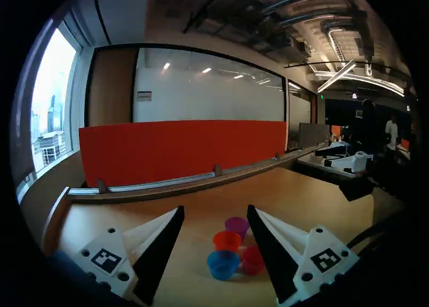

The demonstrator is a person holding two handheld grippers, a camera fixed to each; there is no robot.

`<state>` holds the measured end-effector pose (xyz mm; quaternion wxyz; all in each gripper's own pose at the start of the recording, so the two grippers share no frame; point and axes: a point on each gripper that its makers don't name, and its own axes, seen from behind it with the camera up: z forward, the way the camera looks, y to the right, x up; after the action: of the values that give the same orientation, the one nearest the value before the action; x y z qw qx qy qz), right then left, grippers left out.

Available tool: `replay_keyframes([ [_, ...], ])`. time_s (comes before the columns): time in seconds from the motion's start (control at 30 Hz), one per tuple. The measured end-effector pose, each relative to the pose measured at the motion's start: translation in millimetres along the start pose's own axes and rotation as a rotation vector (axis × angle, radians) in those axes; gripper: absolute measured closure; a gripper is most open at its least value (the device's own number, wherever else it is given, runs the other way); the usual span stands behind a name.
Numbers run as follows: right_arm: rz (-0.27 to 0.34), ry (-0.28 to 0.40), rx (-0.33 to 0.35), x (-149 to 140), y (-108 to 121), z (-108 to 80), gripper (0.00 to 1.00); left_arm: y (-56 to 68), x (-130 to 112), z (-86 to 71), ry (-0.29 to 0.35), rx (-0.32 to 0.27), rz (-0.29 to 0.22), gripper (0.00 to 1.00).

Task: Pour water

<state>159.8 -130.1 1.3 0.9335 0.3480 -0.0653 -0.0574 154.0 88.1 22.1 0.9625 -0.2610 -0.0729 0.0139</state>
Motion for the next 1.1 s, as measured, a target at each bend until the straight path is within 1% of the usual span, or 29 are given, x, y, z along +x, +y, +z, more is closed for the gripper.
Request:
replay_keyframes([
  [0.2,-0.037,-0.047,0.027,-10.4,-1.9,5.6,0.0,6.2,-6.2,3.7,-0.024,-0.041,0.029,0.14],
  [0.4,-0.026,-0.086,0.066,-19.2,-5.0,10.8,0.01,7.3,-15.6,7.1,-0.057,-0.064,0.056,0.14],
  [0.57,-0.007,-0.101,0.08,-21.5,-2.0,14.7,0.0,4.6,-26.2,9.7,-0.087,-0.071,0.057,0.14],
  [0.67,-0.011,-0.116,0.083,-25.4,0.8,17.1,0.01,3.3,-32.1,11.5,-0.102,-0.077,0.055,0.14],
  [0.87,-0.047,-0.157,0.096,-35.5,-1.3,21.7,0.0,2.4,-43.7,14.8,-0.128,-0.093,0.052,0.14],
  [1.1,-0.09,-0.189,0.119,-45.6,-7.6,27.7,0.01,1.3,-59.5,19.6,-0.162,-0.114,0.05,0.14],
])
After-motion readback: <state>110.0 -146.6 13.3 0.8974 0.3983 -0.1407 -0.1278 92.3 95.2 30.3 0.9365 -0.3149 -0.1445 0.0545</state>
